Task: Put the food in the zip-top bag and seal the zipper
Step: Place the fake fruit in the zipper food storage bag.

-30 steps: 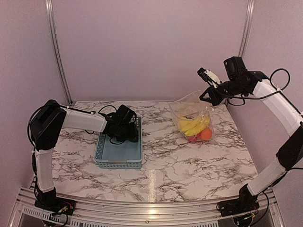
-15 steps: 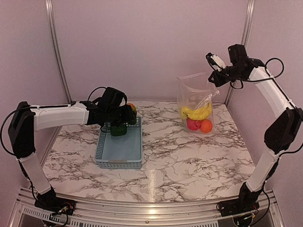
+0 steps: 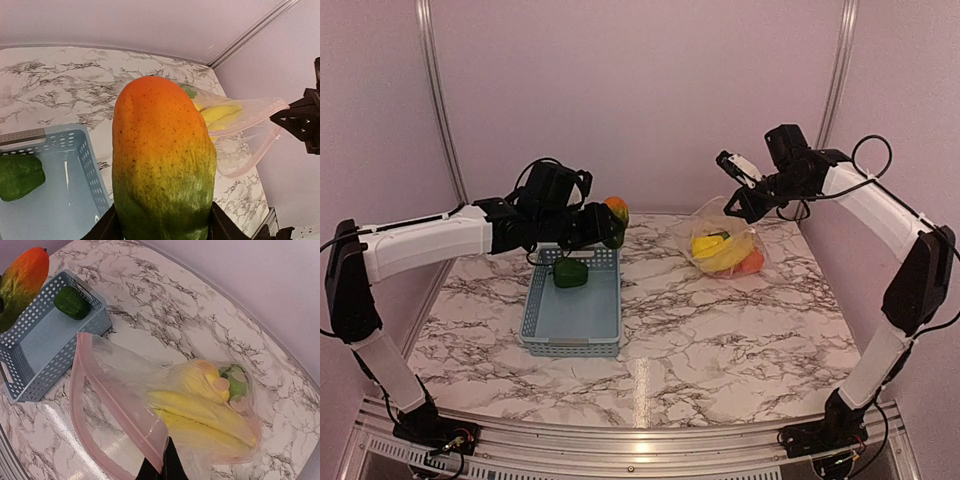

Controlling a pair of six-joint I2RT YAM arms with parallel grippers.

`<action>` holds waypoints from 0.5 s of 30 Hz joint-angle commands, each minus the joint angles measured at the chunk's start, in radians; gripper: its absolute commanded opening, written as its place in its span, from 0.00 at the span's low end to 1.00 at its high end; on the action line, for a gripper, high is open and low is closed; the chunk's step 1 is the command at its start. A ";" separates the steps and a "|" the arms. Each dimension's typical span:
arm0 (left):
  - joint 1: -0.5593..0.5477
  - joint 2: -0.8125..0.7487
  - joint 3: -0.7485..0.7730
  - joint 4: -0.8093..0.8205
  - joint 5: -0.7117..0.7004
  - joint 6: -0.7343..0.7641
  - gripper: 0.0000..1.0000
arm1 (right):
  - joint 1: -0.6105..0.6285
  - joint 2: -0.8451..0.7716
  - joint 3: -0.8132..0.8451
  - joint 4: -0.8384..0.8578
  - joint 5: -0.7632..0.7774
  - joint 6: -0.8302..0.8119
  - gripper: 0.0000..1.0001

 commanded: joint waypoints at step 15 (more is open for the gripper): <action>-0.196 0.204 0.347 -0.040 0.375 0.040 0.36 | 0.032 -0.060 -0.050 -0.002 -0.179 0.028 0.00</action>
